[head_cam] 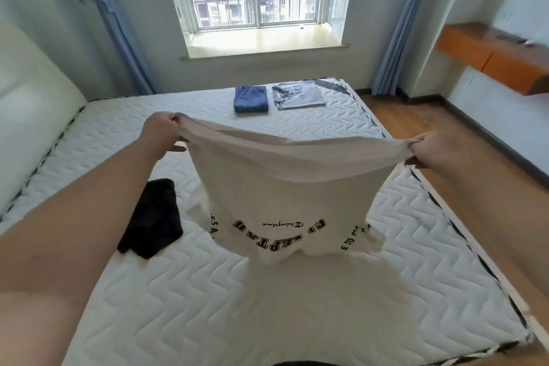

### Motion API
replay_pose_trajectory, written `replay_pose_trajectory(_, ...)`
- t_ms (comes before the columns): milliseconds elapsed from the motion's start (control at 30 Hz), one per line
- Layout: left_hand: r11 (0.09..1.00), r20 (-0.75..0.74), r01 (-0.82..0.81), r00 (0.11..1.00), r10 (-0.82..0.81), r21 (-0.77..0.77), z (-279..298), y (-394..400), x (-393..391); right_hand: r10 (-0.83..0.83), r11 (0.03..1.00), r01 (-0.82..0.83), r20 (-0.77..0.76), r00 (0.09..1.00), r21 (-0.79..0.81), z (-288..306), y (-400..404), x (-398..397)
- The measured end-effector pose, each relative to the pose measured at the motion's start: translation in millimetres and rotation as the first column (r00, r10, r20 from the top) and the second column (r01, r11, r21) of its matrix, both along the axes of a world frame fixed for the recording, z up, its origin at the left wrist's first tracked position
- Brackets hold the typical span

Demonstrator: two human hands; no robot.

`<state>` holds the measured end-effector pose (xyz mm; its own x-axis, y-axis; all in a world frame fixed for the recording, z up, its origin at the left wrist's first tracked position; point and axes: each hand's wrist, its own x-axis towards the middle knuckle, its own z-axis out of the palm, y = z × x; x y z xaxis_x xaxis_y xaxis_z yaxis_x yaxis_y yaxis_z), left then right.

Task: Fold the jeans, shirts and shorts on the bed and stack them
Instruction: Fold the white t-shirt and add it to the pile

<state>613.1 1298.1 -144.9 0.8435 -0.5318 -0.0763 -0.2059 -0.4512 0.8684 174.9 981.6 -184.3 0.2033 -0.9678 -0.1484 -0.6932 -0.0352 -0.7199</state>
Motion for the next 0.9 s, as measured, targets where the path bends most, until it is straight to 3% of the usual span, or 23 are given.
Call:
replay_pose_trajectory(100, 0.999, 0.002, 0.000, 1.000, -0.001, 0.050, -6, 22, 21, -0.111, 0.992, 0.103, 0.115, 0.987, 0.069, 8, -11, -11)
replay_pose_trajectory(267, 0.975, 0.061, 0.038, 0.997, -0.052, 0.221, -18, 50, 39, -0.152, 0.987, 0.143, 0.139, 0.979, 0.072, 15, -11, -7)
replay_pose_trajectory(367, 0.959, 0.015, 0.082, 0.996, -0.089, 0.273, -20, 55, 48, -0.128, 0.987, 0.109, 0.166, 0.978, 0.121, 18, -11, 0)
replay_pose_trajectory(467, 0.981, -0.177, 0.104, 0.981, -0.074, 0.164, -17, 52, 56, -0.173, 0.965, 0.113, 0.251, 0.953, 0.237, 19, -16, 2)
replay_pose_trajectory(600, 0.994, -0.442, 0.093, 0.891, -0.108, -0.055, -15, 41, 61, -0.228, 0.921, 0.057, 0.417, 0.880, 0.384, 18, -28, 2)
replay_pose_trajectory(800, 0.991, -0.513, -0.024, 0.857, -0.046, -0.130, -18, 6, 60, -0.243, 0.860, -0.085, 0.551, 0.798, 0.503, 21, -50, 3)
replay_pose_trajectory(900, 0.982, -0.523, -0.058, 0.851, -0.044, -0.177, -18, -22, 64, -0.326, 0.849, -0.048, 0.593, 0.736, 0.526, 21, -65, 24)
